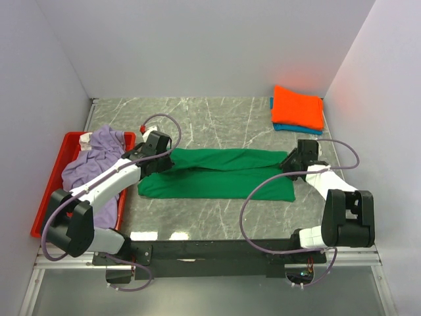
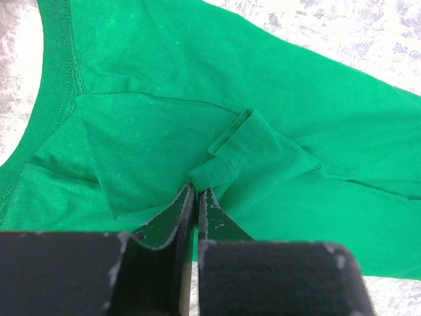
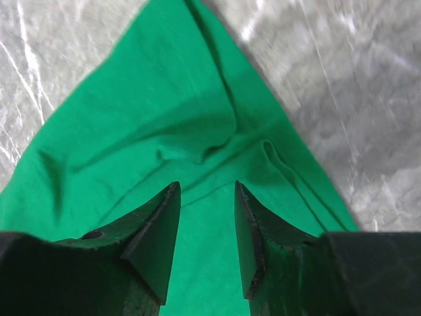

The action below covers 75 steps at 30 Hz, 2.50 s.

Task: Fold and stack the t-shirts
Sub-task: Fold the tshirt

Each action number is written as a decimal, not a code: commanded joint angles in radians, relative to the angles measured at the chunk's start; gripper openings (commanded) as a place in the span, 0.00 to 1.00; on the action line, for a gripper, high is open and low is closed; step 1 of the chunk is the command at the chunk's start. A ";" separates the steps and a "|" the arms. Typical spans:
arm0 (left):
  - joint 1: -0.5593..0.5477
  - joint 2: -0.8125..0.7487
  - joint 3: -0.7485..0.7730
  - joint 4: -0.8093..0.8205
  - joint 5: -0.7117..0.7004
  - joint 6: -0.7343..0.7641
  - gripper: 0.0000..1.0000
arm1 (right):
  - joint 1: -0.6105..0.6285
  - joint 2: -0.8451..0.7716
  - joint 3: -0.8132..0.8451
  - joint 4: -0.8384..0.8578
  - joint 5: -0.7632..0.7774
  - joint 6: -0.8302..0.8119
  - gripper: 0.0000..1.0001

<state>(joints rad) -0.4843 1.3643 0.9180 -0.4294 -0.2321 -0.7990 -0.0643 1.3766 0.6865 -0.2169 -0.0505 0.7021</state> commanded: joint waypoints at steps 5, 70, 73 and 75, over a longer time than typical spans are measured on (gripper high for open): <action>-0.005 -0.028 -0.015 0.029 0.011 -0.005 0.00 | -0.069 -0.040 -0.071 0.122 -0.123 0.092 0.49; 0.013 0.272 0.516 -0.117 -0.118 0.081 0.00 | -0.224 0.187 0.285 0.070 -0.336 0.240 0.02; 0.013 0.260 0.484 -0.103 -0.105 0.078 0.00 | -0.232 0.142 0.203 0.095 -0.351 0.258 0.34; 0.013 0.253 0.450 -0.089 -0.101 0.073 0.00 | -0.241 0.119 0.138 0.119 -0.380 0.267 0.45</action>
<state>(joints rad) -0.4728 1.6344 1.3884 -0.5205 -0.3229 -0.7410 -0.2848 1.5459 0.8959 -0.0959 -0.3920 0.9638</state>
